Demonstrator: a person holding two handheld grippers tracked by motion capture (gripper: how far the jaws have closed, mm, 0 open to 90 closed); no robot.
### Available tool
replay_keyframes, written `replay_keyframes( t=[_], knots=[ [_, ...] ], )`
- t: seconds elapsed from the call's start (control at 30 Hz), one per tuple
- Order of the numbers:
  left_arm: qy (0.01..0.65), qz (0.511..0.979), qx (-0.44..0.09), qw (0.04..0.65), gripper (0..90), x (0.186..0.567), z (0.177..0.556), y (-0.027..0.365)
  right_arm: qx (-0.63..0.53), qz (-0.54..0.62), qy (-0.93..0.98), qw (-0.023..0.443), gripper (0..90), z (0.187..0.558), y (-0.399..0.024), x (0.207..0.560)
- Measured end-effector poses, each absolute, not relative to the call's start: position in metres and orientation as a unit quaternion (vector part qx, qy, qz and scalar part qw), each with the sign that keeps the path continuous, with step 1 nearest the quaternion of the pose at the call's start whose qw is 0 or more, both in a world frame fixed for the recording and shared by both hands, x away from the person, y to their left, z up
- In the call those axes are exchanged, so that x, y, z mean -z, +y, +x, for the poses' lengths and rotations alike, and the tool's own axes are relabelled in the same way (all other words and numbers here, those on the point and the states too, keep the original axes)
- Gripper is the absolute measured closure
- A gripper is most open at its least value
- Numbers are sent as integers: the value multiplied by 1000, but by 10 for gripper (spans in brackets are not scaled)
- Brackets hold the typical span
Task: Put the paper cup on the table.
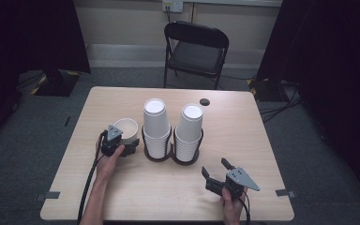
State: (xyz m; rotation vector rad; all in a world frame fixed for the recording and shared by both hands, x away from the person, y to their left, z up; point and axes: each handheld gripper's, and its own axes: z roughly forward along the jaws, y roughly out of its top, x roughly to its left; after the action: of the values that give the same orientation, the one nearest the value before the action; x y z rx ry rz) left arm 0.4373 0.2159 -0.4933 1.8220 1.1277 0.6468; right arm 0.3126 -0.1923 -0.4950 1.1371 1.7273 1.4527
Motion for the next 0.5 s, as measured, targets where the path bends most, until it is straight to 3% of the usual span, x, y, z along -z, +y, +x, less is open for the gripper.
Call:
replay_keyframes(
  t=[0.5],
  knots=[
    [461,721,-270,441,155,495,413,222,-552,428,649,301,145,312,-193,495]
  ],
)
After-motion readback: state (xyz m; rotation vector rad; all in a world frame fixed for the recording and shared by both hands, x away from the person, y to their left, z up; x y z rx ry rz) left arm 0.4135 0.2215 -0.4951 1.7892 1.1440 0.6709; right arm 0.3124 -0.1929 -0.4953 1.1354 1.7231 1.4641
